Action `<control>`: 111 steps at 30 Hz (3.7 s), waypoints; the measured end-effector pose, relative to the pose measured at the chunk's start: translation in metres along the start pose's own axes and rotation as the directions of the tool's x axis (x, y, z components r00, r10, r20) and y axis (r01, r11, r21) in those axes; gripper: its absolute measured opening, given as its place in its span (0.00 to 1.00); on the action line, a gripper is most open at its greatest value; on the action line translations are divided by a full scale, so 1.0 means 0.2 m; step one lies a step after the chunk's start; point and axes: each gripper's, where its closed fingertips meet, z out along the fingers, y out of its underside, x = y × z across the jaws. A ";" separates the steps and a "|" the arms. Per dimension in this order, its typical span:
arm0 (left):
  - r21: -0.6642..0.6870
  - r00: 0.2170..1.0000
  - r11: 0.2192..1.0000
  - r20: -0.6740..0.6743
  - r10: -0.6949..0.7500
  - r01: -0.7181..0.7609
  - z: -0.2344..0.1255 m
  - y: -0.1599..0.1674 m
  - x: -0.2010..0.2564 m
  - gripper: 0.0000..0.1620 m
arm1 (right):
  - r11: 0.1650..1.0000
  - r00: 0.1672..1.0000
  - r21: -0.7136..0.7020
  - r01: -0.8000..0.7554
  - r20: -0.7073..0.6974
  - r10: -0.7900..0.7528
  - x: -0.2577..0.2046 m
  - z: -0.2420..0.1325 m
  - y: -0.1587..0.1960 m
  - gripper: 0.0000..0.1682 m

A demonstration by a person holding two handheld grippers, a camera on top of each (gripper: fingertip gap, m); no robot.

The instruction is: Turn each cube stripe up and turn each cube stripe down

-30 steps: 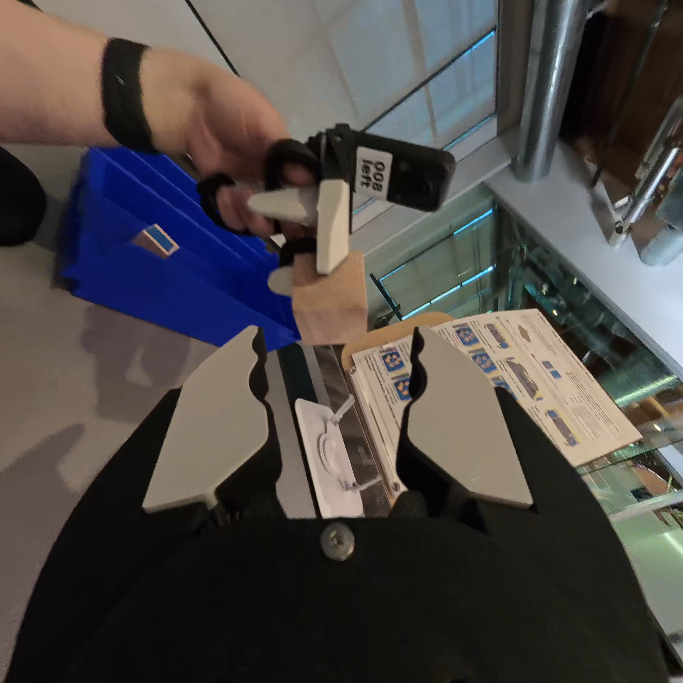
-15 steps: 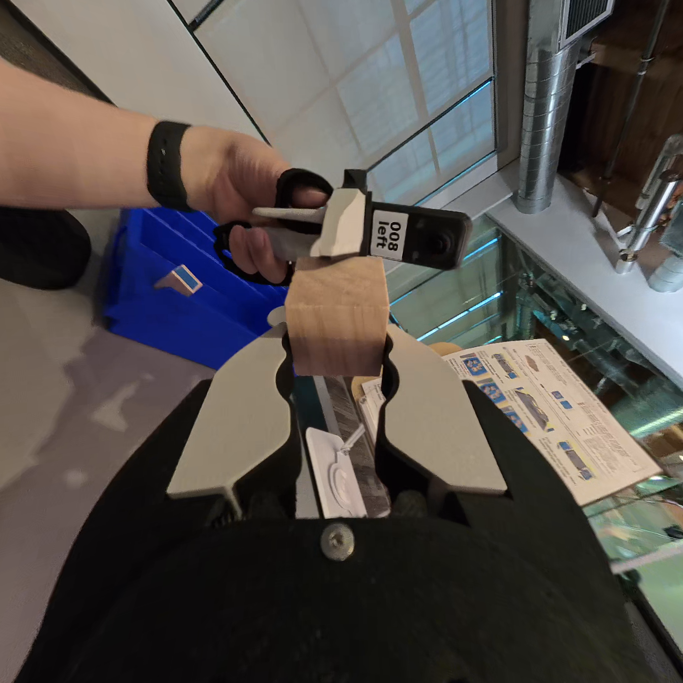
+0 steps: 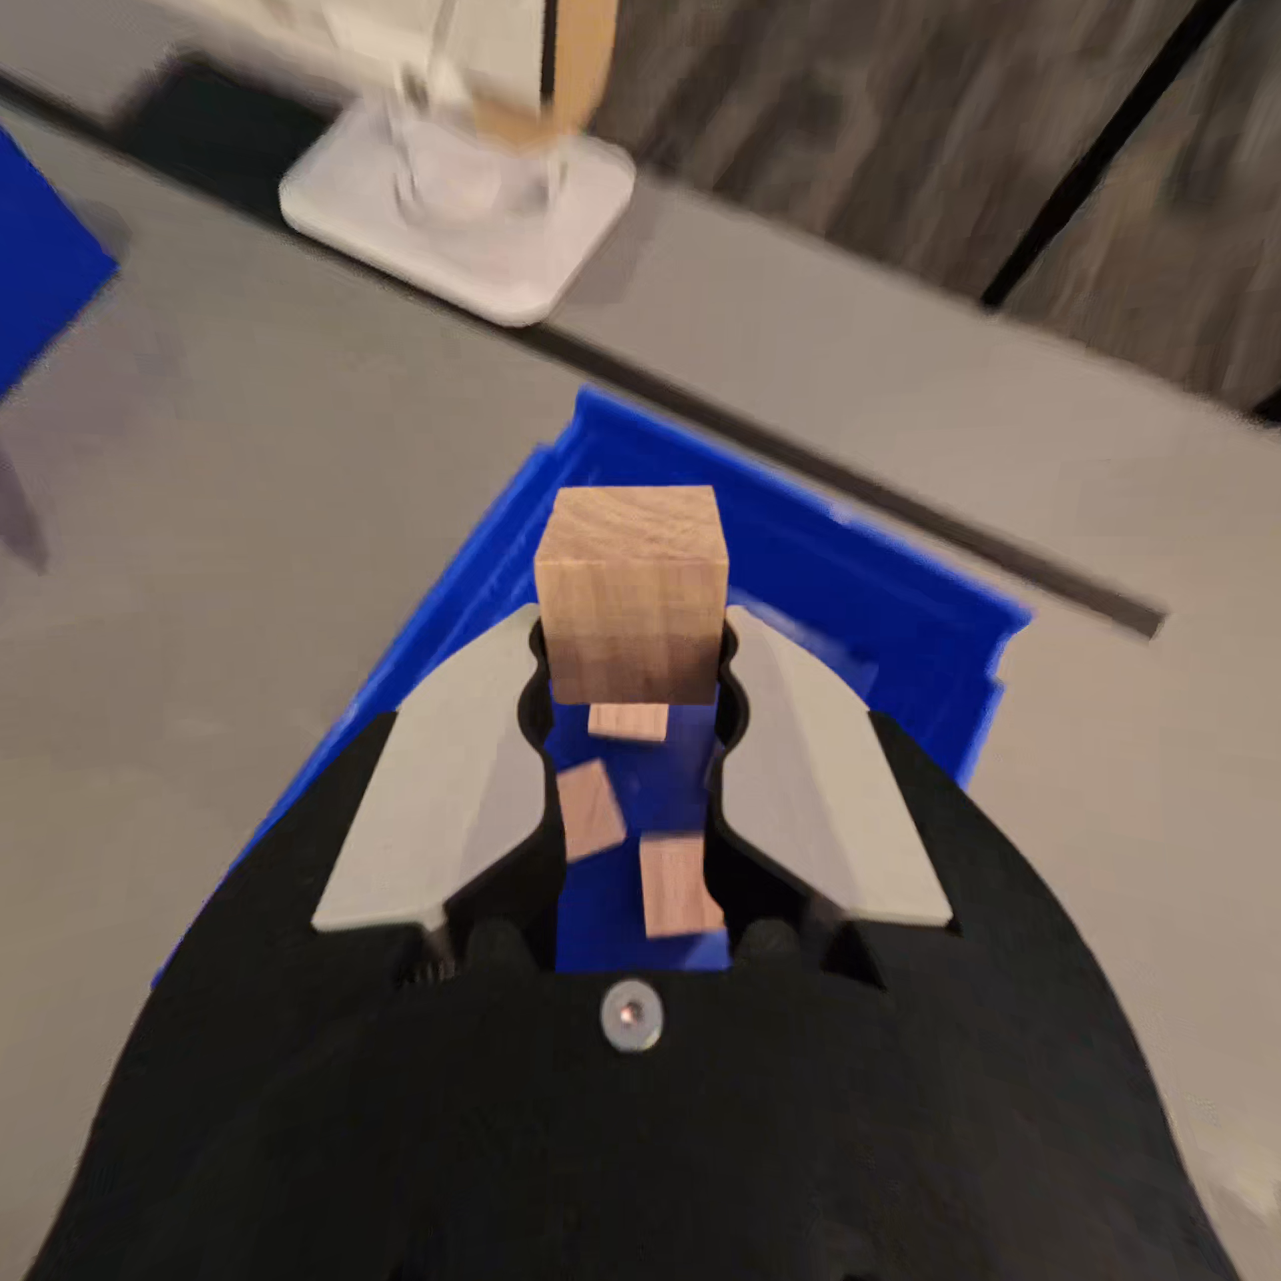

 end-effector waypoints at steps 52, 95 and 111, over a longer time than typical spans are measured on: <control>-0.180 0.473 0.720 0.852 -0.226 0.670 -1.03 0.92 -0.59 0.32 | 0.679 0.918 -0.649 0.344 0.385 -0.096 -0.31 0.03 0.75 0.31; 0.223 0.810 0.951 0.503 -0.302 0.216 -0.85 0.17 -0.38 0.28 | 0.952 0.948 -0.211 0.221 -0.181 -0.261 -0.06 -0.22 0.11 0.21; 0.045 0.984 0.989 -0.119 -0.131 0.138 0.11 -0.04 -0.08 0.28 | 0.249 0.536 0.721 0.646 -0.197 -0.821 -1.45 -0.34 -0.30 0.43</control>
